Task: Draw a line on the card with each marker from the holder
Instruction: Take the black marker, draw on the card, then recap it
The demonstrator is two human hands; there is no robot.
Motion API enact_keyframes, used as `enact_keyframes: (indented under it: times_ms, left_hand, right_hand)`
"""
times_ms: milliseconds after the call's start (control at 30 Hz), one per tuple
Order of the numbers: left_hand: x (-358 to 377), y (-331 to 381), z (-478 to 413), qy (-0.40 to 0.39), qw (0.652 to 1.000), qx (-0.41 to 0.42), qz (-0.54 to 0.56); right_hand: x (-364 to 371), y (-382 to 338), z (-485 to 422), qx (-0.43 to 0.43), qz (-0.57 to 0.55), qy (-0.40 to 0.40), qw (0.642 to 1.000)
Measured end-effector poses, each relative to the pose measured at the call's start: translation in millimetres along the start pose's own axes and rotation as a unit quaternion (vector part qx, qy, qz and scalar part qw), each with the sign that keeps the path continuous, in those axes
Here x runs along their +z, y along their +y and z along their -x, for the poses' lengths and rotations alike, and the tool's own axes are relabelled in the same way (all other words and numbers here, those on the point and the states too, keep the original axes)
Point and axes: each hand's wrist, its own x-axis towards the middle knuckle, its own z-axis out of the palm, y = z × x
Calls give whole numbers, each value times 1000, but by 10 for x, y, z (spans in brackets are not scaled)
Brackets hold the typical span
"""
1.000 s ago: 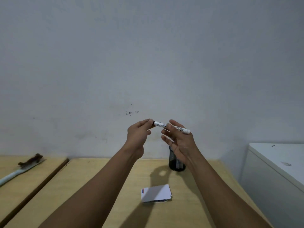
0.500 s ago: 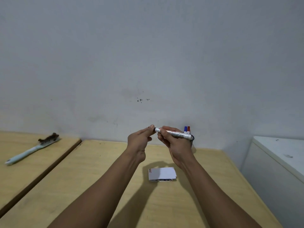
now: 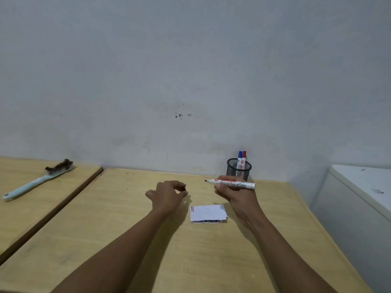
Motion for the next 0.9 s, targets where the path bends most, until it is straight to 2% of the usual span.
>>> enact_keyframes:
  times_ms: [167, 367, 533, 733, 900]
  left_hand:
    - [135, -110, 30, 1, 1000, 1, -29]
    - [142, -205, 1, -41, 997, -2, -69]
    - [119, -206, 230, -3, 1000, -17, 11]
    - [111, -228, 364, -62, 991, 78, -85]
    - [120, -255, 349, -81, 987, 90, -103]
  right_hand:
    - [-59, 95, -11, 14, -6, 6, 1000]
    - [21, 139, -59, 1, 88, -19, 996]
    - [134, 240, -98, 15, 154, -55, 986]
    - [280, 418, -181, 46, 265, -70, 961]
    - [261, 610, -181, 11, 348, -47, 936]
